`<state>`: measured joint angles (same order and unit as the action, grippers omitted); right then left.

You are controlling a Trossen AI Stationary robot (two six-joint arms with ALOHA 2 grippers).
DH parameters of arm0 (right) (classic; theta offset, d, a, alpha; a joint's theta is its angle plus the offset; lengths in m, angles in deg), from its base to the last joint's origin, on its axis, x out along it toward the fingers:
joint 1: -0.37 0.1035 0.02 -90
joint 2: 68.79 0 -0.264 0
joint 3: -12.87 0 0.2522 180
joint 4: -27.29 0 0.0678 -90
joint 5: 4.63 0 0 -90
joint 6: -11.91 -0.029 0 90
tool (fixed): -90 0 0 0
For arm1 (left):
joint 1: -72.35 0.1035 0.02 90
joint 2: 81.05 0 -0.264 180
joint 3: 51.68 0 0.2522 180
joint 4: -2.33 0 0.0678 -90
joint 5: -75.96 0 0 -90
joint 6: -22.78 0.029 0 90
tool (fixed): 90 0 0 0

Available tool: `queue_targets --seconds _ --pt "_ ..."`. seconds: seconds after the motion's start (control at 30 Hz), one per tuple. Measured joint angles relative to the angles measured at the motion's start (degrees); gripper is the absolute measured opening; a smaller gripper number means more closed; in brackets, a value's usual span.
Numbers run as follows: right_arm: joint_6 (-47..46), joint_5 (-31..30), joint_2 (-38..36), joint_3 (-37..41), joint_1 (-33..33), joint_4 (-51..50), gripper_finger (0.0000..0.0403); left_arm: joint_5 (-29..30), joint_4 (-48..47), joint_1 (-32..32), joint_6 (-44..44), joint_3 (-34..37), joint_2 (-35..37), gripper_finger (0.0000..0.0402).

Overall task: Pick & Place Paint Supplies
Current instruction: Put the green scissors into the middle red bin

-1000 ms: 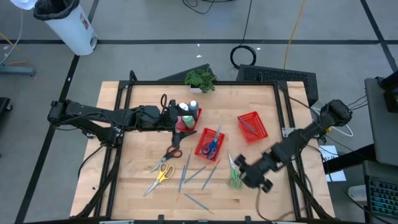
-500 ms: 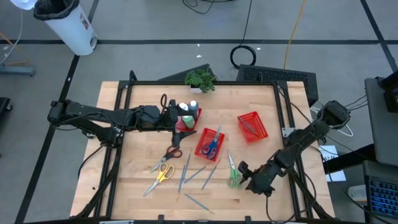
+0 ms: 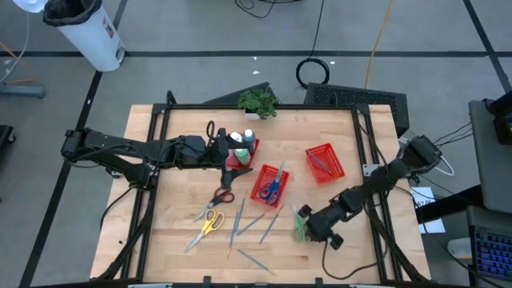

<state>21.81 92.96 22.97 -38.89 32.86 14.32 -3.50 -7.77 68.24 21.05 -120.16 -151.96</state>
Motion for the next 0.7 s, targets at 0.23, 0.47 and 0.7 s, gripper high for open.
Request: queue_targets --seconds 0.23,0.47,0.7 --pt "0.33 0.34 0.14 0.07 -1.70 -0.34 0.0013 0.00 0.00 0.00 0.00 0.00 0.00 0.0365" --pt "3.43 -3.40 -1.77 -1.42 0.01 -0.52 0.0008 0.00 -0.02 0.01 0.00 0.00 0.00 0.0365" --pt "7.65 -6.35 -5.89 -7.17 0.67 -1.46 0.0008 0.00 0.00 0.01 0.02 0.00 0.00 0.0365"
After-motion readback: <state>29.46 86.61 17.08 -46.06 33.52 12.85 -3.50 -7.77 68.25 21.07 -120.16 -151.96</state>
